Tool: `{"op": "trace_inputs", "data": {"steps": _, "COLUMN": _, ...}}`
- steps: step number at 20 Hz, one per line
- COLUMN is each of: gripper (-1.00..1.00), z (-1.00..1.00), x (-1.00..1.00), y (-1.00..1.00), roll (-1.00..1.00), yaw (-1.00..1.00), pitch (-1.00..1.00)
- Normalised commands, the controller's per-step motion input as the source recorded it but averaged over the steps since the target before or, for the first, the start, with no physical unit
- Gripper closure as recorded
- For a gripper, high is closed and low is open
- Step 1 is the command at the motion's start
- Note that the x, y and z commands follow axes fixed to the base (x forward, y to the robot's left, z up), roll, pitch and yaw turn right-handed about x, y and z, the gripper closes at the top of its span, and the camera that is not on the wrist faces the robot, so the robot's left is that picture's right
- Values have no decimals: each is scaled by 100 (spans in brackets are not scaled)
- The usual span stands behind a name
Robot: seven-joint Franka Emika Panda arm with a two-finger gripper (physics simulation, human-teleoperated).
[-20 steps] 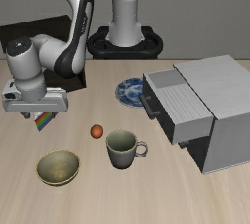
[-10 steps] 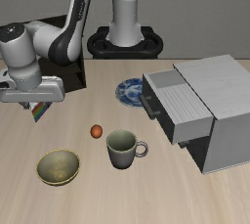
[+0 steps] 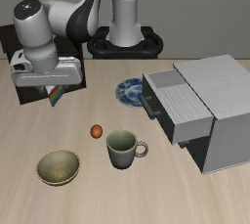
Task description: Pick up the cake and place it on the plate
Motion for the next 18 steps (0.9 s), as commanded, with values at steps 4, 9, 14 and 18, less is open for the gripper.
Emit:
{"op": "trace_inputs", "data": {"steps": 4, "gripper": 100, "z": 0, "x": 0, "y": 100, "roll": 0, "yaw": 0, "pitch": 0}}
{"op": "trace_inputs", "data": {"steps": 9, "gripper": 100, "z": 0, "x": 0, "y": 100, "roll": 0, "yaw": 0, "pitch": 0}}
{"op": "trace_inputs", "data": {"steps": 14, "gripper": 100, "z": 0, "x": -60, "y": 40, "roll": 0, "yaw": 0, "pitch": 0}}
{"op": "trace_inputs", "data": {"steps": 18, "gripper": 100, "z": 0, "x": -100, "y": 0, "roll": 0, "yaw": 0, "pitch": 0}}
